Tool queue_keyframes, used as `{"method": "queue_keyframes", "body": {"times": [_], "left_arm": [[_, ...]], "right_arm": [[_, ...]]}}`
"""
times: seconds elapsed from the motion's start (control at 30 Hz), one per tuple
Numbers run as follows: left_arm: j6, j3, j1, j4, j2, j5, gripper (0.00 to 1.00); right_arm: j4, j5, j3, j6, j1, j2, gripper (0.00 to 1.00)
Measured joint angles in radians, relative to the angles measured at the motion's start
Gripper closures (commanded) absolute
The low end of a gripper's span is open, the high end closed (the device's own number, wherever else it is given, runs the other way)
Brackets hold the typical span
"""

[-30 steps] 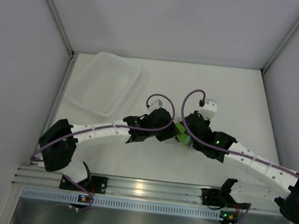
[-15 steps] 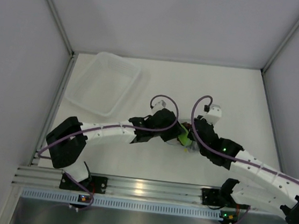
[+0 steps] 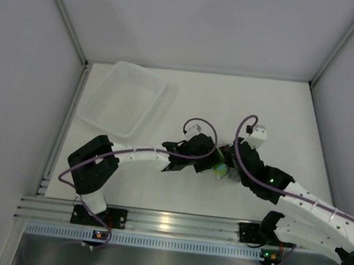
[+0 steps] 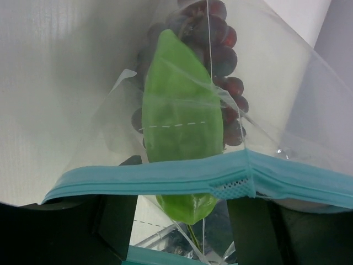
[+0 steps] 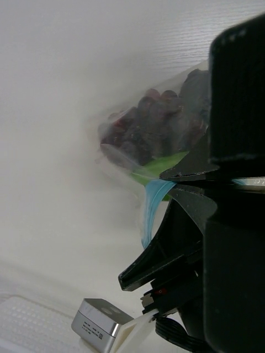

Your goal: Open the zip-top bag and remove the fake food

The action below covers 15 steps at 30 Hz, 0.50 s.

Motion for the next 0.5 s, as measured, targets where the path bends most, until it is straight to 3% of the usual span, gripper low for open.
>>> {"method": "queue_keyframes", "body": {"times": [0.07, 0.2, 0.23, 0.37, 0.5], "left_arm": [[0.001, 0.008, -0.002, 0.003, 0.011, -0.002, 0.34], [0.005, 0.027, -0.006, 0.005, 0.029, -0.011, 0.44], [0.009, 0.033, -0.006, 0.005, 0.035, -0.011, 0.58], [0.012, 0.046, -0.007, 0.006, 0.054, -0.012, 0.78], [0.022, 0.048, -0.008, 0.01, 0.058, -0.014, 0.82]], "right_arm": [[-0.002, -0.006, -0.001, 0.0, -0.002, -0.003, 1.0], [-0.005, -0.015, -0.02, 0.0, -0.003, -0.023, 1.0], [-0.006, -0.015, -0.021, -0.001, -0.003, -0.027, 1.0], [-0.01, -0.016, -0.021, -0.003, -0.004, -0.036, 1.0], [-0.011, -0.015, -0.023, -0.008, -0.005, -0.036, 1.0]]}}
